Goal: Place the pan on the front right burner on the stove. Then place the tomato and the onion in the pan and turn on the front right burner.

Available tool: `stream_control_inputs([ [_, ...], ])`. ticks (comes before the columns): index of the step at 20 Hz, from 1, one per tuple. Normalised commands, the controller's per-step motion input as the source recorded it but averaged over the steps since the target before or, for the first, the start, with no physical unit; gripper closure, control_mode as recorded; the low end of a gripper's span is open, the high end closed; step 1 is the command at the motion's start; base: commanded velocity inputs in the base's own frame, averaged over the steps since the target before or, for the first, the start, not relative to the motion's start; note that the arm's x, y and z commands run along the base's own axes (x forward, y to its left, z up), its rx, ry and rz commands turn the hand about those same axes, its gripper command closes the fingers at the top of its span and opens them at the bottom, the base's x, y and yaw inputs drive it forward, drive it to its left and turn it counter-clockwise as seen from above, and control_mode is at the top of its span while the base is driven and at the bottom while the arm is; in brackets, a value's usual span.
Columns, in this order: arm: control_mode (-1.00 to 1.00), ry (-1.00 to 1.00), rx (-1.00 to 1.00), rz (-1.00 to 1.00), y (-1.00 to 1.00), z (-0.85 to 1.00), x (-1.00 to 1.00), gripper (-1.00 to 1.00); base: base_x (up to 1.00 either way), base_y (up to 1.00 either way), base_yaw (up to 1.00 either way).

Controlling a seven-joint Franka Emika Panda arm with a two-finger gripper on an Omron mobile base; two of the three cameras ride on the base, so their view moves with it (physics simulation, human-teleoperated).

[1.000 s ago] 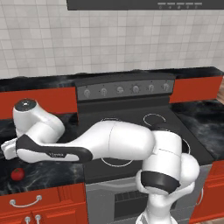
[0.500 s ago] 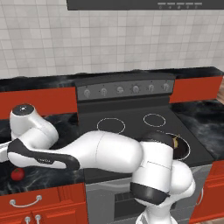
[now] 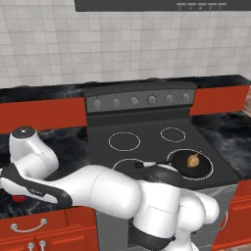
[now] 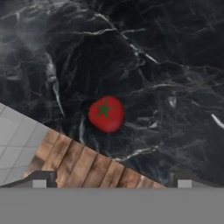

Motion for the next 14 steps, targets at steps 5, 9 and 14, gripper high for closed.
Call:
stream_control_inputs([
  [5, -1.0, 0.0, 0.0, 0.0, 0.1, -0.3, 0.04, -1.0, 0.0, 0.0, 0.0],
  [9, -1.0, 0.0, 0.0, 0.0, 0.06, -0.31, 0.13, -1.0, 0.0, 0.0, 0.0],
  [14, -1.0, 0.0, 0.0, 0.0, 0.07, -0.26, 0.16, -1.0, 0.0, 0.0, 0.0],
])
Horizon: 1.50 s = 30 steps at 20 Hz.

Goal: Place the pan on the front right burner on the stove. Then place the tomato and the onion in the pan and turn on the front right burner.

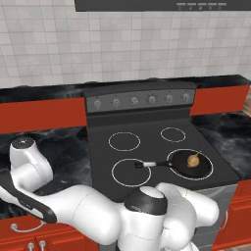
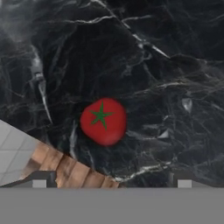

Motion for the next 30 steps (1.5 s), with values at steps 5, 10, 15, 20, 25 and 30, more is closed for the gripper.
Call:
stream_control_inputs([
  [5, -1.0, 0.01, 0.0, 0.0, 0.15, -0.27, 0.15, -1.0, 0.0, 0.0, 0.0],
  [10, -1.0, 0.01, 0.0, 0.0, 0.18, -0.24, 0.21, -1.0, 0.0, 0.0, 0.0],
  [15, -1.0, 0.01, 0.0, 0.0, 0.18, -0.21, 0.23, -1.0, 0.0, 0.0, 0.0],
  [20, -1.0, 0.04, 0.0, 0.0, 0.22, -0.24, 0.12, -1.0, 0.0, 0.0, 0.0],
  [25, -1.0, 0.04, 0.0, 0.0, 0.19, -0.29, 0.07, -1.0, 0.0, 0.0, 0.0],
  [30, -1.0, 0.01, 0.0, 0.0, 0.09, -0.14, 0.01, 1.0, 0.0, 0.0, 0.0],
])
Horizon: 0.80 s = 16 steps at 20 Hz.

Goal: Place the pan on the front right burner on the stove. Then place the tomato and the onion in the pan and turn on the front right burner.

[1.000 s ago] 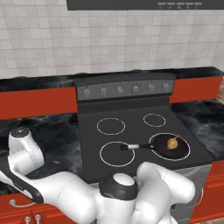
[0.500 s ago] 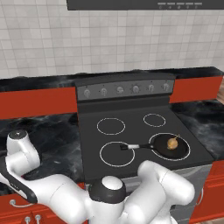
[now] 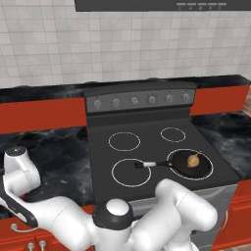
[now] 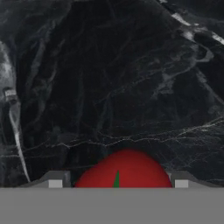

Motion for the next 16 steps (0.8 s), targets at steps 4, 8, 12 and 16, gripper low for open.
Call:
stream_control_inputs([
  [4, -1.0, 0.0, 0.0, 0.0, -0.01, 0.0, 0.0, 1.0, 0.0, 0.0, 0.0],
  [8, -1.0, 0.0, 0.0, -0.04, -0.27, 0.23, 0.0, 1.0, 0.0, 0.0, 0.0],
  [12, -1.0, 0.0, 0.0, -0.07, -0.59, 0.59, 0.0, 1.0, 0.0, 0.0, 0.0],
  [16, -1.0, 0.0, 0.0, -0.07, -0.69, 0.67, 0.0, 1.0, 0.0, 0.0, 0.0],
])
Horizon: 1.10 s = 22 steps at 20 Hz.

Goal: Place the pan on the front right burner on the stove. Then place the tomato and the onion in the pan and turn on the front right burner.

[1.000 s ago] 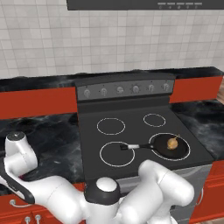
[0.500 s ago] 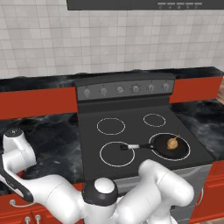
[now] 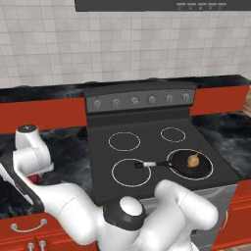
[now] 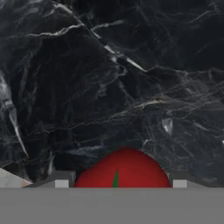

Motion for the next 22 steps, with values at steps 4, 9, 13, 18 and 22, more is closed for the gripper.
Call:
stream_control_inputs([
  [4, -1.0, 0.0, 0.0, -0.07, -0.75, 0.62, 0.0, 1.0, 0.0, 0.0, 0.0],
  [9, -1.0, 0.0, 0.0, -0.08, -0.76, 0.67, 0.0, 1.0, 0.0, 0.0, 0.0],
  [13, -1.0, 0.0, 0.0, -0.08, -0.75, 0.67, -0.04, 1.0, 0.0, 0.0, 0.0],
  [18, -1.0, 0.0, 0.0, -0.09, -0.83, 0.58, -0.05, 1.0, 0.0, 0.0, 0.0],
  [22, -1.0, 0.0, 0.01, -0.12, -0.92, 0.24, -0.06, 1.0, 0.0, 0.0, 0.0],
])
